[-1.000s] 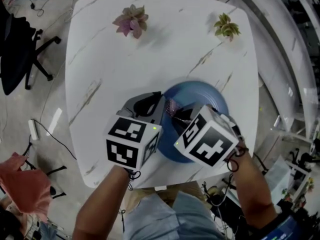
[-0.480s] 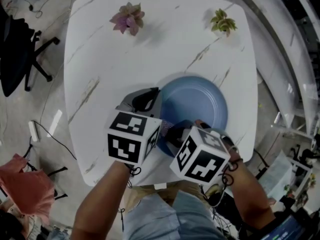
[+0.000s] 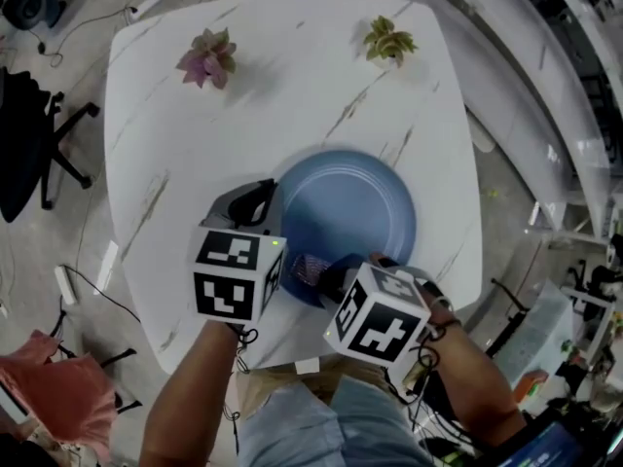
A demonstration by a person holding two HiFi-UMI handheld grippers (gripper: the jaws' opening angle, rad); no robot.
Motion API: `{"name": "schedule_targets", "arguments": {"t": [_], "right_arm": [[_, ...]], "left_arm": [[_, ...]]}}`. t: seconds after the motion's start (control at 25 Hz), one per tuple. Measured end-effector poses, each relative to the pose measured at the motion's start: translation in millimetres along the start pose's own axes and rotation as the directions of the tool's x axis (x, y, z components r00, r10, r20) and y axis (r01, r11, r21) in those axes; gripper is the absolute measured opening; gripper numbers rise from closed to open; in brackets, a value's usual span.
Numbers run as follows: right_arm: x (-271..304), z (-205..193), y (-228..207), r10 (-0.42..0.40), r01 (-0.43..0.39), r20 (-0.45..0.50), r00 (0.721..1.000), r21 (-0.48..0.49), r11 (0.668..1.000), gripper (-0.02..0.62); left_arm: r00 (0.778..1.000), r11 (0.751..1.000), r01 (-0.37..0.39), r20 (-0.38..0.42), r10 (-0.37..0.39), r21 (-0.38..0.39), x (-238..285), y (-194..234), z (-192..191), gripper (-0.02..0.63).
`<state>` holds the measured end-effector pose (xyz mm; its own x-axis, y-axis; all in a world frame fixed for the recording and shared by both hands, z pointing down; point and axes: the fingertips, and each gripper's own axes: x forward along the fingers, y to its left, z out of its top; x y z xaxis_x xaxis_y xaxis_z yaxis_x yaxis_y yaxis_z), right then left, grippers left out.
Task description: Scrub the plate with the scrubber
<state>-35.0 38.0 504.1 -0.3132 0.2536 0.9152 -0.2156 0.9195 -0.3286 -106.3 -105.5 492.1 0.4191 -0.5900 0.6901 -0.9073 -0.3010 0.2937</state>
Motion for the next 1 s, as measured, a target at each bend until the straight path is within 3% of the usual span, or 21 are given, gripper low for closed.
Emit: {"name": "schedule_targets", "arguments": {"t": [0.2,0.36,0.56,0.72,1.0], "right_arm": [[-8.8,-16.7,-16.5,-0.067,0.064,0.015,0.998,0.146,0.987,0.040],[-15.3,-31.3,-30.5,-0.101,0.082,0.051,0.994,0.301,0.950,0.040],[-30.2,-43.7,-59.6,-0.168,0.111,0.099,0.981,0.426,0.898,0.040],[-40.5,-51.1,-79.0,-0.182,0.107,0.119,0.976,0.466,0.879,0.040],[-53.2,-52.5,-111.3,-0.201,0.121,0.118,0.972,0.480,0.869,0.041]], "left_arm": [[1.000,1.000,-0.016,-0.002,0.016,0.014,-0.8,1.5,-1.1,0.015],[1.000,1.000,-0.017,-0.003,0.017,0.002,-0.6,2.2,-1.0,0.015],[1.000,1.000,-0.025,-0.007,0.025,-0.006,-3.4,4.5,-0.5,0.015],[1.000,0.999,-0.026,-0.005,0.026,-0.039,-3.8,1.8,-2.4,0.015],[0.999,0.999,-0.042,-0.013,0.042,-0.016,-2.7,-1.3,-2.6,0.015]]}}
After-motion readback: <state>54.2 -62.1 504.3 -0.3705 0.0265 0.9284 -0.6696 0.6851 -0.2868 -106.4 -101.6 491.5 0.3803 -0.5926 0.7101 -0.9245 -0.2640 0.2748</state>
